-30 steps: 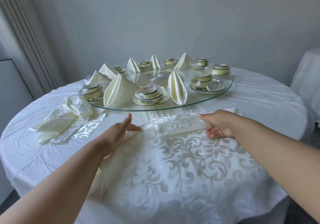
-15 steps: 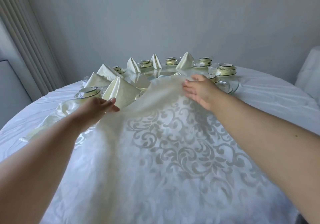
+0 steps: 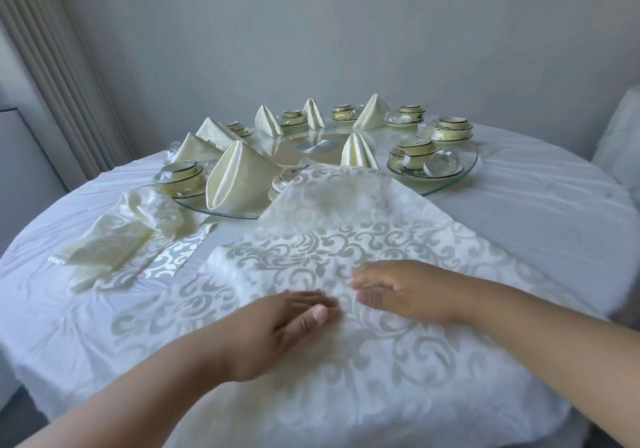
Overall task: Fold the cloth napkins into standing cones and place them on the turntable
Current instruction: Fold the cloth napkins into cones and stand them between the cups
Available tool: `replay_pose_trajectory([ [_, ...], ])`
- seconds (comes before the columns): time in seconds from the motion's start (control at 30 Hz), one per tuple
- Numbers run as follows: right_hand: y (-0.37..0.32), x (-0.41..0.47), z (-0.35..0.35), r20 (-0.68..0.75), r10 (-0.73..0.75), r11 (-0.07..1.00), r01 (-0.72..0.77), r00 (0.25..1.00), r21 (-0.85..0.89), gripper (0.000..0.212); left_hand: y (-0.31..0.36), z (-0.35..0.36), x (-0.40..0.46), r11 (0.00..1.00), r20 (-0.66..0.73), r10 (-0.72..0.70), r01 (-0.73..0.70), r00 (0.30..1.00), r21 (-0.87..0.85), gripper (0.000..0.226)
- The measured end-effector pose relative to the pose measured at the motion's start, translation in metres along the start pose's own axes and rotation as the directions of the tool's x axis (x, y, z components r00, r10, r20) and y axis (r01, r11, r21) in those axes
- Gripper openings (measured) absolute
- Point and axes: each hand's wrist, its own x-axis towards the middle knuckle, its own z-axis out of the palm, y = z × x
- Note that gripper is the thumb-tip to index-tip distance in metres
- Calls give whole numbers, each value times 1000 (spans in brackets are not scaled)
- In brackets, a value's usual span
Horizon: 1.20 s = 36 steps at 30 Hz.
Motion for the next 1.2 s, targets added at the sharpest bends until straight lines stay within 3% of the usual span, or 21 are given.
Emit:
replay_pose_trajectory([
  [0.1, -8, -18, 3, -73, -112, 986, 120, 991, 114, 34, -8, 5, 4, 995, 97, -18, 8, 995, 101, 82],
  [0.2, -20, -38, 19, 55, -236, 972, 235, 970, 27, 39, -12, 6, 10, 989, 93, -41, 27, 995, 146, 88],
  [0.27, -24, -42, 28, 57, -271, 963, 271, 961, 5, 33, -13, 6, 13, 987, 75, -32, 19, 997, 161, 91],
  [0.43, -32, -46, 32, 74, -262, 958, 250, 962, 138, 21, -16, 11, 12, 988, 27, -8, 4, 1000, 152, 83],
  [0.6, -34, -45, 13, 79, -153, 970, 135, 985, 202, 17, -17, 8, 13, 999, 10, -51, 51, 999, 8, 46],
  [0.7, -35, -46, 21, 110, -231, 973, 232, 967, 5, 28, -21, 11, 13, 995, -2, -13, 13, 1000, 96, 66],
  [0.87, -37, -51, 29, 100, -215, 976, 210, 971, 60, 21, -24, 15, 13, 977, -26, 26, -20, 999, 211, 84],
  [1.0, -38, -52, 25, 99, -186, 978, 174, 978, 114, 16, -22, 14, 13, 979, -29, 32, -25, 999, 203, 79],
  [1.1, -40, -53, 29, 78, -231, 973, 232, 970, -2, 23, -20, 14, 13, 971, -32, 35, -26, 999, 236, 67],
  [1.2, -42, -56, 33, 43, -232, 973, 232, 972, -12, 14, -17, 15, 12, 968, -39, 32, -21, 999, 252, 57],
])
